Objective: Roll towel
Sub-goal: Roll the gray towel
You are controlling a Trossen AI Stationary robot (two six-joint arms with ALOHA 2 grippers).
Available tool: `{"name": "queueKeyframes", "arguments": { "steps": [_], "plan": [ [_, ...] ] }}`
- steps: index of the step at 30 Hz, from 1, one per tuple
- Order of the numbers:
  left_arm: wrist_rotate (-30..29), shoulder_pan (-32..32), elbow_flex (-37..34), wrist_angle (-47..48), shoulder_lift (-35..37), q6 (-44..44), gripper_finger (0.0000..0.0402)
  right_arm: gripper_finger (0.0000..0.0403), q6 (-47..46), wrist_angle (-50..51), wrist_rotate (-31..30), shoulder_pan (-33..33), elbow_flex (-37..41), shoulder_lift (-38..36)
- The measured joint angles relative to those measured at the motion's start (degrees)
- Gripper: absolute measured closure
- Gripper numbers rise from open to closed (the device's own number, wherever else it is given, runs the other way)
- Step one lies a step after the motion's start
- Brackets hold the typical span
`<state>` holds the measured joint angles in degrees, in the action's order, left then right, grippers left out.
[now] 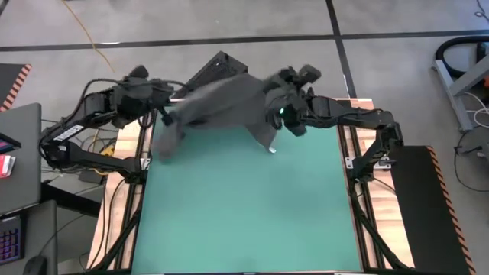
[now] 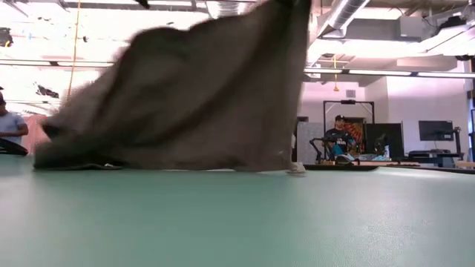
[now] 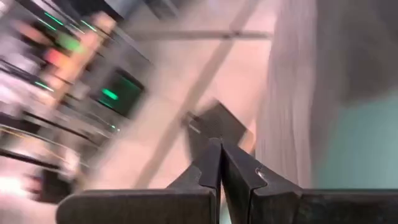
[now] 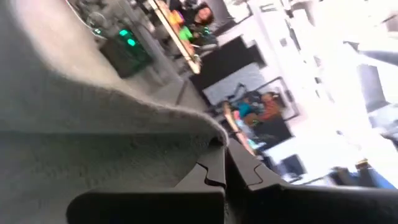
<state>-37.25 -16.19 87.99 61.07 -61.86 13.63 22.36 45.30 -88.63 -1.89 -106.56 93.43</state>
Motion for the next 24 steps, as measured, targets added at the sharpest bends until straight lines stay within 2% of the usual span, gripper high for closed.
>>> {"name": "queueKeyframes", "arguments": {
  "steps": [2,5,7,9,12,16,18,21,24],
  "plan": [
    [6.07,0.74,-0.1,6.35,-0.73,-6.65,0.0401,0.0392,-15.17,15.0,0.58,2.57,0.0,0.14],
    [10.69,3.58,-2.5,11.21,-0.98,-13.98,0.0401,0.0392,-39.86,33.54,11.08,7.16,0.02,0.6],
    [10.93,6.14,-5.7,12.08,-0.07,-18.34,0.0401,0.0392,-53.82,42.11,17.83,10.39,0.35,0.65],
    [11.34,9.49,-10.18,10.84,1.2,-22.85,0.0401,0.0392,-62.06,44.28,20.26,14.05,2.75,0.44],
    [11.1,16.23,-20.11,4.9,3.92,-25.61,0.0401,0.0392,-65.12,44.1,21.23,19.3,6.42,0.53],
    [4.33,23.79,-35.19,-4.94,7.91,-26.7,0.0401,0.0392,-68.92,43.99,22.77,22.94,8.75,0.61],
    [3.05,25.74,-41.39,-9.74,9.68,-26.81,0.0401,0.0392,-70.22,43.99,22.83,23.5,9.5,0.59],
    [7.67,26.54,-48.09,-14.34,10.98,-25.67,0.0393,0.0392,-71.07,43.84,23.47,23.84,10.62,0.68],
    [11.53,26.07,-50.85,-21.49,11.08,-20.94,0.0366,0.0392,-71.13,43.72,24.18,23.68,11.59,0.66]
  ]
}}
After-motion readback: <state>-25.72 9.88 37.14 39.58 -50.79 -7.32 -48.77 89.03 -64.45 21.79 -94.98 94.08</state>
